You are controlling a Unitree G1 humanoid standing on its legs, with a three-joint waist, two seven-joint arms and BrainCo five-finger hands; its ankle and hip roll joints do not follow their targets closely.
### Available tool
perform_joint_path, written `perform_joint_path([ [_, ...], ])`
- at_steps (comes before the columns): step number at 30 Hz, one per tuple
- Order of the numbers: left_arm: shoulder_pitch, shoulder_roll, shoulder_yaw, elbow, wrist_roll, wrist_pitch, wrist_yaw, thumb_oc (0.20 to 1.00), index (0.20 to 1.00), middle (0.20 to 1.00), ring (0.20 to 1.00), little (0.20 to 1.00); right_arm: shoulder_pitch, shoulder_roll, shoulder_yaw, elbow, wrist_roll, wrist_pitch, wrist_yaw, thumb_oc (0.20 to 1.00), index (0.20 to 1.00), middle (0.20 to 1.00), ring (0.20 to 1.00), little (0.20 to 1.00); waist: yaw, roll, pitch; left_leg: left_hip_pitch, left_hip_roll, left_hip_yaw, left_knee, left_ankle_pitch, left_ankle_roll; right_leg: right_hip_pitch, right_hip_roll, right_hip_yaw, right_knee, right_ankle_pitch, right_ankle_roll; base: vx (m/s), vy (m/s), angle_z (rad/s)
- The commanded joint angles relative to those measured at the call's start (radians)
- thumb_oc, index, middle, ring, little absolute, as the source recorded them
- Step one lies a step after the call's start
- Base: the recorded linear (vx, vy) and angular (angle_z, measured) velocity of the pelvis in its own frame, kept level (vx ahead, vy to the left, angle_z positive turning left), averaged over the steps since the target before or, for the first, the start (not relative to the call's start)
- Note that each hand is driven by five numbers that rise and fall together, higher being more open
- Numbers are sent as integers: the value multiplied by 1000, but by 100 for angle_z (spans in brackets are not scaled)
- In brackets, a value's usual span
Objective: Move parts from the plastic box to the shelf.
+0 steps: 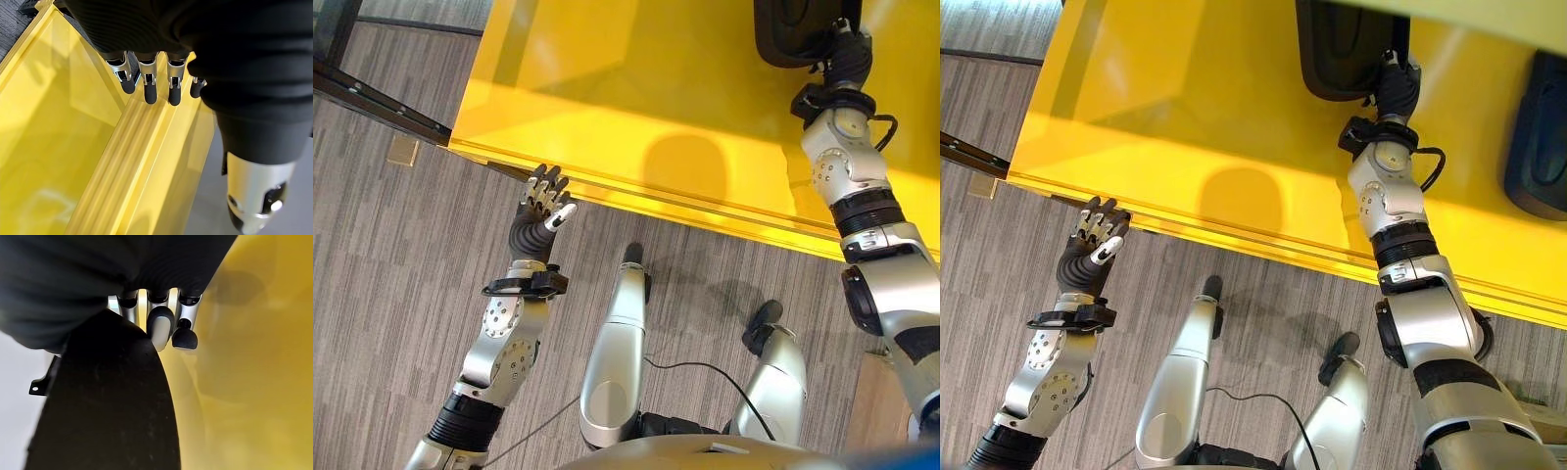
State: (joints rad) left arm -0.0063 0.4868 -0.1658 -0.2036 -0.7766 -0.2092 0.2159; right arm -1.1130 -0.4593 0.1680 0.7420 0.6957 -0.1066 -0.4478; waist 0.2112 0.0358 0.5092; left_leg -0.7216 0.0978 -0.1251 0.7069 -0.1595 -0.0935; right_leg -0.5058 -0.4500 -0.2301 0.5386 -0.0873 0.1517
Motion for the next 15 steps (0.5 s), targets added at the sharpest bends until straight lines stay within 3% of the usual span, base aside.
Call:
perform_joint_path([
  [1,-92,2,-66,-46,-23,-50,-9,1000,1000,1000,1000,1000,-11,39,-36,25,50,-39,-21,200,200,200,200,200,-16,32,-16,36,13,51,-47,-15,10,-17,9,18,182,-154,-32,0,0,0],
  [6,-104,-10,-66,-38,-16,-50,6,1000,1000,1000,1000,1000,56,130,-55,-30,47,-56,-49,200,200,200,200,200,-31,29,-7,50,14,55,-50,-18,10,-2,14,17,175,-154,-33,0,0,0],
  [9,-111,-33,-58,-31,-6,-50,30,1000,1000,1000,1000,1000,170,229,-63,-196,24,-84,-76,200,200,200,200,200,-50,22,3,59,19,59,-53,-20,11,5,19,19,169,-152,-35,0,0,0],
  [15,-104,-52,-40,-37,25,-47,66,1000,1000,1000,1000,1000,344,321,-38,-447,-53,-84,-90,200,200,200,200,200,-75,11,10,54,24,62,-52,-20,12,3,21,19,165,-148,-35,0,0,0],
])
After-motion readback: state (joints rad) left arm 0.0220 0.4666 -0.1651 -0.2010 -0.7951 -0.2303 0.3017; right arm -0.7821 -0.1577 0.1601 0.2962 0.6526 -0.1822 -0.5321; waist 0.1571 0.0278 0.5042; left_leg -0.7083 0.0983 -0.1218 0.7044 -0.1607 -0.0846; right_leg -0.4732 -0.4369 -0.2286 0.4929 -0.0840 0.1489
